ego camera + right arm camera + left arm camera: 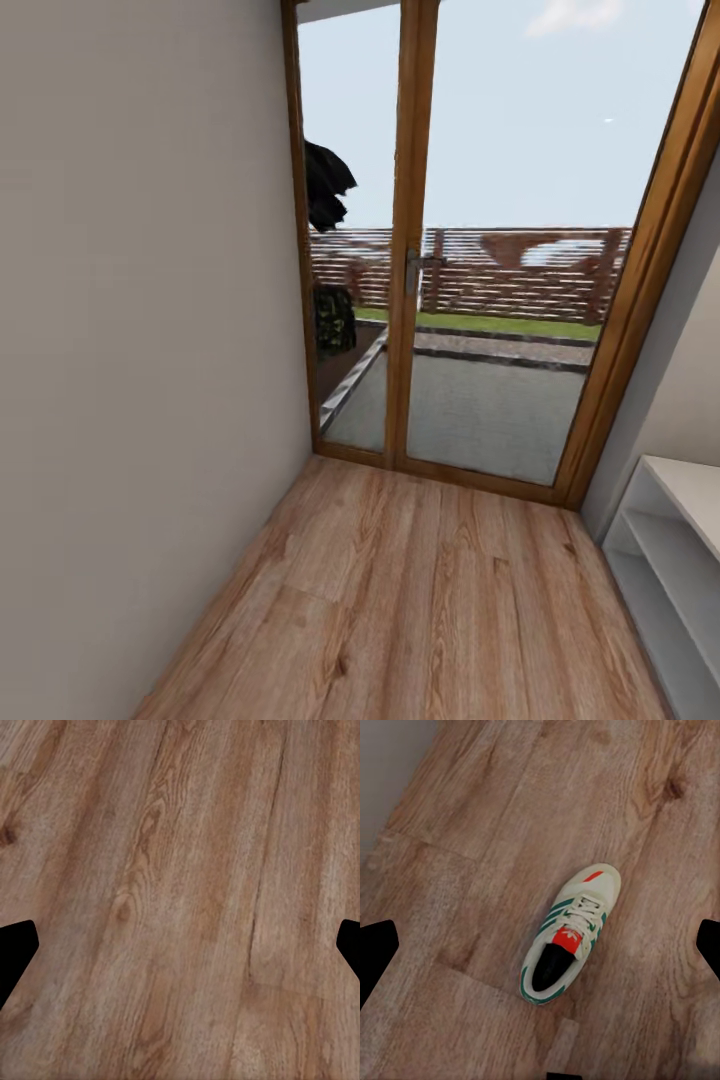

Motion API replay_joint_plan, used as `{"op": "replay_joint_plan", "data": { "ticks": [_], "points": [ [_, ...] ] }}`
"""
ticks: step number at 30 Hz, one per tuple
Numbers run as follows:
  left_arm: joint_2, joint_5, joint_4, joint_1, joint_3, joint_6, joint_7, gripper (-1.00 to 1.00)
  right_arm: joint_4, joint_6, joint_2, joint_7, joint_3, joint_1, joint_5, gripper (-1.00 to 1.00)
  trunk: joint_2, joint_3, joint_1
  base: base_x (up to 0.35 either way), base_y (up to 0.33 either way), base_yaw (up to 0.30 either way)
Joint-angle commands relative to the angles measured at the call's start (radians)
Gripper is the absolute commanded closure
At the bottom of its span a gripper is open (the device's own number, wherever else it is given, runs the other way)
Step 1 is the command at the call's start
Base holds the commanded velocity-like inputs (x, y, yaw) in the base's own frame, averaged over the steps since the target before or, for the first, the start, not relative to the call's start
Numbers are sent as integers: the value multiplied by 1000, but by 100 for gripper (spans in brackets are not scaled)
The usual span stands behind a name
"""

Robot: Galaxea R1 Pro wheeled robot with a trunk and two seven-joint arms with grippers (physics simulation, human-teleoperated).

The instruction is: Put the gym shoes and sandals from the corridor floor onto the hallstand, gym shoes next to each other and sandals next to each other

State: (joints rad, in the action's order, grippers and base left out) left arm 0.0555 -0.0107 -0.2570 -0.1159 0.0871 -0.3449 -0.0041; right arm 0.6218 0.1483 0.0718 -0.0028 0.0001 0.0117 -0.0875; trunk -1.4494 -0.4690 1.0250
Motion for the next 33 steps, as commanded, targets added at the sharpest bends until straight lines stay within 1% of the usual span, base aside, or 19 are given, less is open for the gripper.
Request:
{"op": "replay_joint_plan", "data": {
  "ticks": [1, 17, 33],
  "points": [
    [0, -1, 1, -1, 3, -3, 0, -100, -1, 4, 0, 0, 2, 1, -9, -100, -1, -1, 0, 5, 8, 0],
    [-2, -3, 3, -1, 2, -3, -1, -100, -1, 4, 0, -1, 1, 1, -9, -100, -1, -1, 0, -4, -4, 0],
    [-2, -3, 1, -1, 2, -3, -1, -100, 0, 4, 0, -2, 1, 1, -9, -100, -1, -1, 0, -148, -176, 0]
  ]
}}
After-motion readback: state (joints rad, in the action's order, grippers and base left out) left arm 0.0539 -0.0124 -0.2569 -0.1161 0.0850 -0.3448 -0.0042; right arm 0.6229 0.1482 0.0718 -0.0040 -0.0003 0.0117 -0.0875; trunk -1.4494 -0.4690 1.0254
